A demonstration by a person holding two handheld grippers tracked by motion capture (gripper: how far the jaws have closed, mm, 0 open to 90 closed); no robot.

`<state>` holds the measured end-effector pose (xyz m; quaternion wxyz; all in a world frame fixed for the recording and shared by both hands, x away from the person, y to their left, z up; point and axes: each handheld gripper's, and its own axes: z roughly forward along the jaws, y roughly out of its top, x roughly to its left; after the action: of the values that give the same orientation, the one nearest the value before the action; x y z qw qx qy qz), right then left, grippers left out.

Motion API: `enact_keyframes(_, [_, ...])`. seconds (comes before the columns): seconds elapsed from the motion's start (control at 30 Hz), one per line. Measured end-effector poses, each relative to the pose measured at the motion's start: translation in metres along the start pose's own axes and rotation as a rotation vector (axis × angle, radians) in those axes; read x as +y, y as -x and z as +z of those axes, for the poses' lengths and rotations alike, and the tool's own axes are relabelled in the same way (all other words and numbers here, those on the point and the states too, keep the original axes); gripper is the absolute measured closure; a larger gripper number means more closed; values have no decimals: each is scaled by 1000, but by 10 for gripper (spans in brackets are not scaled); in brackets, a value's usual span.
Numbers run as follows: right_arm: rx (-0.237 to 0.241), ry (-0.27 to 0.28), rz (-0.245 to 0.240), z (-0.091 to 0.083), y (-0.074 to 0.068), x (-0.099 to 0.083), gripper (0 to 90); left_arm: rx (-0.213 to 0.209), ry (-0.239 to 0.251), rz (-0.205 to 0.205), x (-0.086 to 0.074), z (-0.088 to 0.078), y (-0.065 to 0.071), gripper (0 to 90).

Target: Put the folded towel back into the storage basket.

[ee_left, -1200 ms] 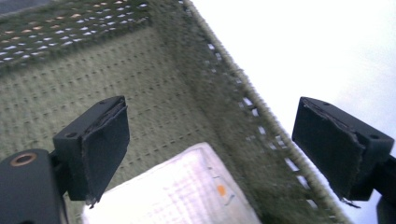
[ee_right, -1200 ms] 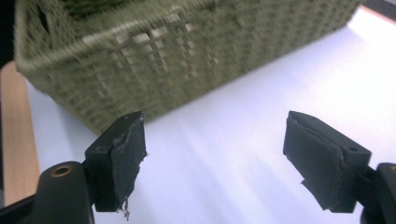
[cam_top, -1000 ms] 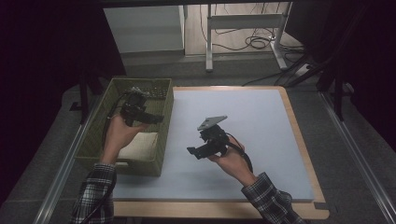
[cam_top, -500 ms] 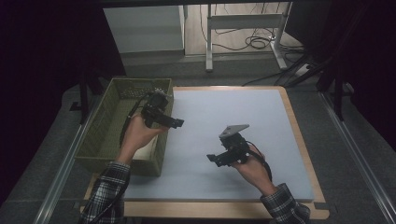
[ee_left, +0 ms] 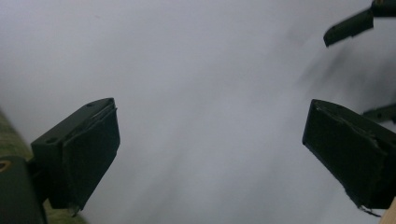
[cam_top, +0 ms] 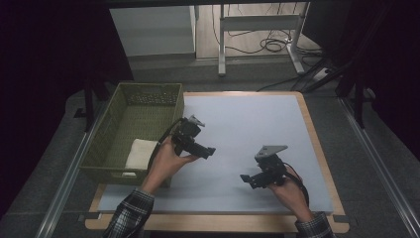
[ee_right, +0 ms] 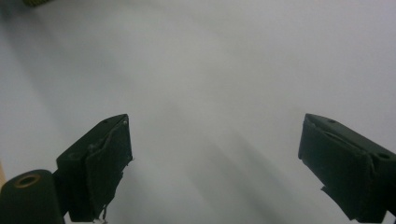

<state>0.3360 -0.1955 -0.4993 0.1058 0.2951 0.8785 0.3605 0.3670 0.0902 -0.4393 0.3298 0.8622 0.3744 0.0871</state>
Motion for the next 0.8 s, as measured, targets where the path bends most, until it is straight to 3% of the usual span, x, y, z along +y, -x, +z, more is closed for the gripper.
enact_keyframes(0.07, [-6,-1,4,-2,3,-8,92,136,3,89,-3,1,15,43])
enact_keyframes(0.1, [-5,0,6,-3,5,-12,89,153,12,104,-4,1,20,42])
enact_keyframes(0.2, [-13,-1,21,-5,8,-21,85,11,37,47,-7,3,32,39])
enact_keyframes(0.23, [-12,-2,26,-6,10,-25,85,-1,37,61,-9,6,38,41])
enact_keyframes(0.33, [-20,10,50,-9,13,-36,85,-18,34,68,-12,14,46,36])
enact_keyframes(0.6, [-45,26,57,-19,16,-53,85,-67,27,56,-29,47,57,34])
enact_keyframes(0.8, [-55,29,63,-20,19,-63,75,-41,8,60,-49,74,62,33])
